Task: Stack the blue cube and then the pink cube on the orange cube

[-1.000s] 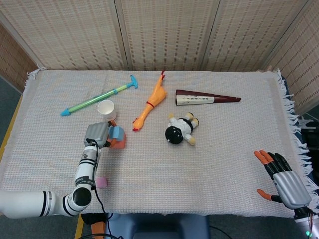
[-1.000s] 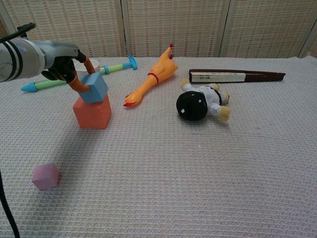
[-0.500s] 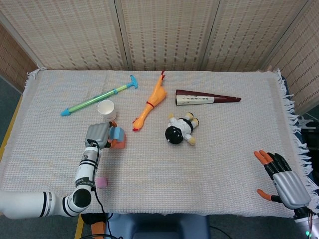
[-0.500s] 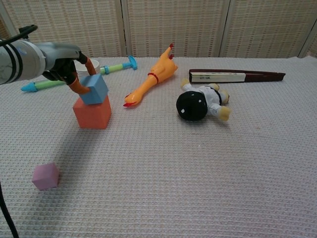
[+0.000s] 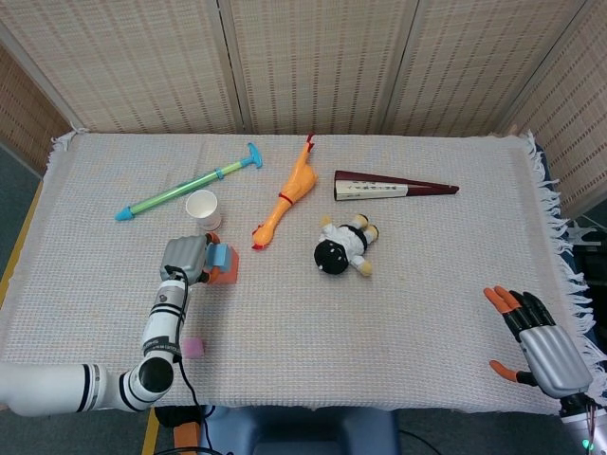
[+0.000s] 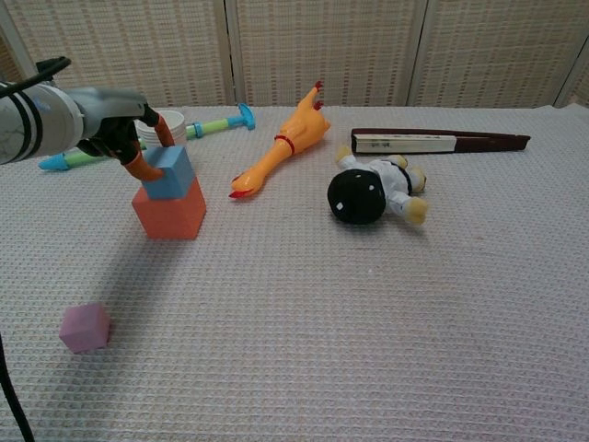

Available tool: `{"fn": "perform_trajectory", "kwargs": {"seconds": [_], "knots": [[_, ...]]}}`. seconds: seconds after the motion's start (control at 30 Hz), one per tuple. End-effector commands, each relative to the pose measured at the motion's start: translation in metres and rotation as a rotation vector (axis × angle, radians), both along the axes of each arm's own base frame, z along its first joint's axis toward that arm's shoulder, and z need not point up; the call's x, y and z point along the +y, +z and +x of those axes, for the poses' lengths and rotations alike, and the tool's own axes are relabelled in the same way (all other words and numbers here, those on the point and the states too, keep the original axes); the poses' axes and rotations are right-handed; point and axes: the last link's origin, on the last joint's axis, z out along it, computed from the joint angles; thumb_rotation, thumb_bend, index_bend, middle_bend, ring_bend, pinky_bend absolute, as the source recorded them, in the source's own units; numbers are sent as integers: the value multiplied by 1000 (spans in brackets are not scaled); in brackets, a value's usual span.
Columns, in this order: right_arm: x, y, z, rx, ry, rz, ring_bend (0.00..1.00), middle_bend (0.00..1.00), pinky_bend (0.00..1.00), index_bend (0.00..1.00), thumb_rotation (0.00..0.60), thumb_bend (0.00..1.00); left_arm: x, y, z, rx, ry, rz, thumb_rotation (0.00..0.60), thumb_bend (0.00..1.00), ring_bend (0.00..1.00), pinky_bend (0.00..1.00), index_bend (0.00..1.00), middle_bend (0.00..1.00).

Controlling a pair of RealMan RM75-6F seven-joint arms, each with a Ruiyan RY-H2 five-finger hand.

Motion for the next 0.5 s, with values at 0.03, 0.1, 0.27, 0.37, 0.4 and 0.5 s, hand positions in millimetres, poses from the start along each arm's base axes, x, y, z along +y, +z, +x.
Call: {"fn": "perform_trajectory", "kwargs": {"seconds": [0.03,0.1,0.27,0.37,0.4,0.5], "knots": [[0,0,0,1,-1,-2,0,0,0,0,600,64,0,-1,0,-3,0,-4,600,387,1000,1000,495,1000],[0,1,0,2,-1,-3,0,0,0,0,600,64,0,-1,0,-4,-1,-5,600,387,1000,1000,481,1000],[0,0,0,4,-4,0,0,0,0,0,600,65,1,-1,2,-7,-13,-9,600,386,1000,1000,440,1000],[0,0,-1,6,-6,0,0,0,0,0,600,64,0,-1,2,-5,-15,-10,600,386,1000,1000,440,1000],[-1,0,-1,6,-7,0,0,0,0,0,600,64,0,-1,2,-3,-17,-11,600,386,1000,1000,435,1000],[0,-1,-1,6,-7,2,0,0,0,0,600,64,-1,-1,2,-3,-21,-14,600,385,1000,1000,369,1000]]}}
